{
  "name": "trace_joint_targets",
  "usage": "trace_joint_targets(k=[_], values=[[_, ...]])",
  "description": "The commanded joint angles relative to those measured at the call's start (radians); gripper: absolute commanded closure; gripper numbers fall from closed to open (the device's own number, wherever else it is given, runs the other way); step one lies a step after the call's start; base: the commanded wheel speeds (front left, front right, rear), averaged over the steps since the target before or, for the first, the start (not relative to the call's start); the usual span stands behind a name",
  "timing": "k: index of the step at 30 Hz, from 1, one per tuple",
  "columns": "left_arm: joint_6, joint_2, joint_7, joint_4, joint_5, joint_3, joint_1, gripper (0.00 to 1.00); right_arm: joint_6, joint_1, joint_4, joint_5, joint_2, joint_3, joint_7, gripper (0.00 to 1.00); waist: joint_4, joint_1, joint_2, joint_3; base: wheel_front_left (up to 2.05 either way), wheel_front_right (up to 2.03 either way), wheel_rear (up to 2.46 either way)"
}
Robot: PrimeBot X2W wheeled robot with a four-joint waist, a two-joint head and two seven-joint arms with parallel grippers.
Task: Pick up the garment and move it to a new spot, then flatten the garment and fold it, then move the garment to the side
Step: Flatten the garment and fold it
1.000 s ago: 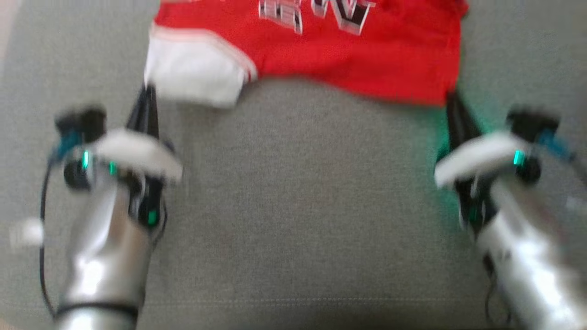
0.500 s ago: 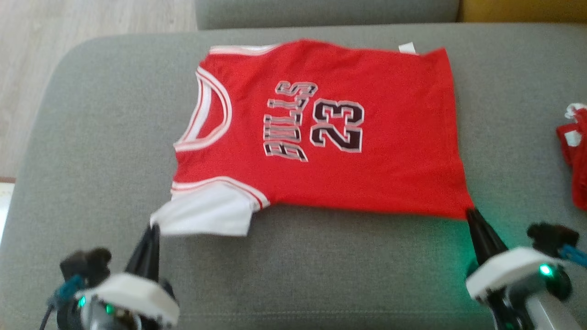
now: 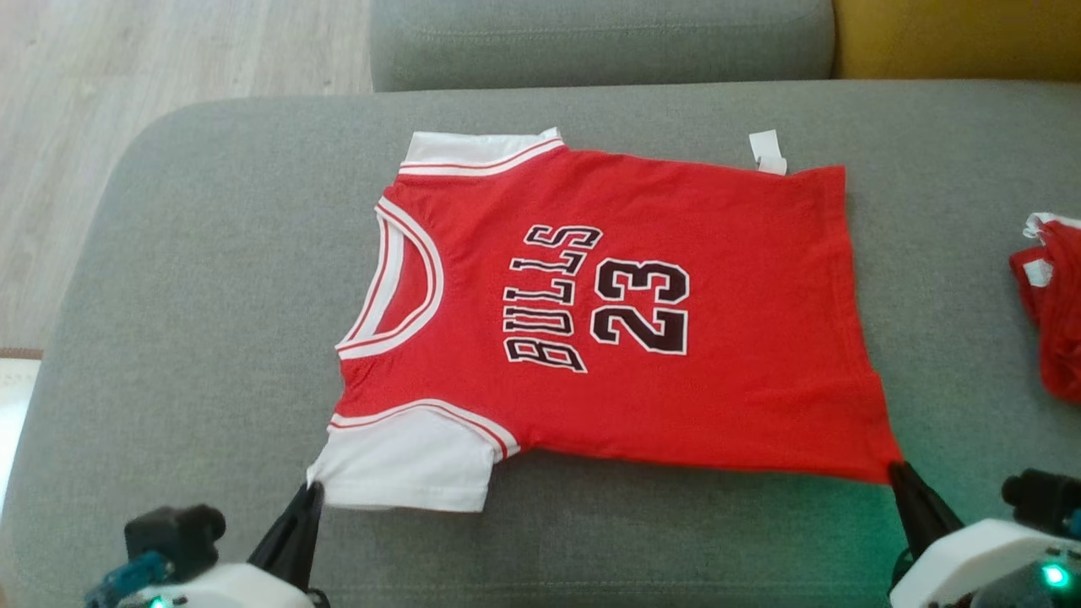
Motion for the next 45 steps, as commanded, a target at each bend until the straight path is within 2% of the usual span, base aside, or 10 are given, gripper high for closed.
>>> trace_joint_targets(k=[1,12,19,24,25,26,27,34,38,45], values=[[0.003,0.013,0.002,-0.04,-0.002,0.034,-0.055,1.0,0.003,-0.028,-0.05,-0.009,-0.01,0.004,0.013,1.0,0.0,0.0001,-0.0001,0.009,0.0,0.0,0.0],[-0.076,0.061,0.068,0.129,-0.081,0.062,-0.356,1.0,0.003,-0.216,-0.057,-0.012,0.025,-0.046,0.2,1.0,-0.028,0.0001,-0.0001,0.102,0.0,0.0,0.0],[-0.133,0.061,0.065,0.328,-0.113,0.055,-0.591,1.0,0.003,-0.37,0.011,-0.013,0.029,-0.045,0.2,1.0,-0.041,0.0001,-0.0001,0.165,0.0,0.0,0.0],[-0.167,0.047,0.0,0.495,-0.111,0.043,-0.726,1.0,0.003,-0.444,0.065,0.009,0.031,-0.019,0.143,1.0,-0.046,0.0001,-0.0001,0.2,0.0,0.0,0.0],[-0.175,0.043,-0.014,0.526,-0.111,0.038,-0.746,1.0,0.003,-0.453,0.075,0.019,0.031,-0.011,0.127,0.84,-0.047,0.0001,-0.0001,0.205,0.0,0.0,0.0],[-0.183,0.038,-0.036,0.551,-0.113,0.034,-0.765,0.55,0.003,-0.46,0.084,0.025,0.031,-0.003,0.108,0.51,-0.047,0.0001,-0.0001,0.21,0.0,0.0,0.0],[-0.189,0.035,-0.06,0.575,-0.112,0.03,-0.781,0.0,0.003,-0.464,0.091,0.028,0.031,0.004,0.086,0.0,-0.046,0.0001,-0.0001,0.214,0.0,0.0,0.0],[-0.199,0.03,-0.291,0.655,-0.052,0.011,-0.812,0.0,0.003,-0.438,0.072,-0.019,0.02,0.077,-0.146,0.0,-0.038,0.0001,-0.0001,0.23,0.0,0.0,0.0],[-0.134,0.036,-0.454,0.621,0.035,0.012,-0.763,0.0,0.003,-0.39,0.023,-0.13,-0.006,0.107,-0.308,0.0,-0.035,0.0001,-0.0001,0.226,0.0,0.0,0.0],[-0.054,0.02,-0.508,0.463,0.113,0.023,-0.58,0.0,0.003,-0.288,-0.054,-0.247,-0.01,0.121,-0.395,0.0,-0.033,0.0001,-0.0001,0.195,0.0,0.0,0.0]])
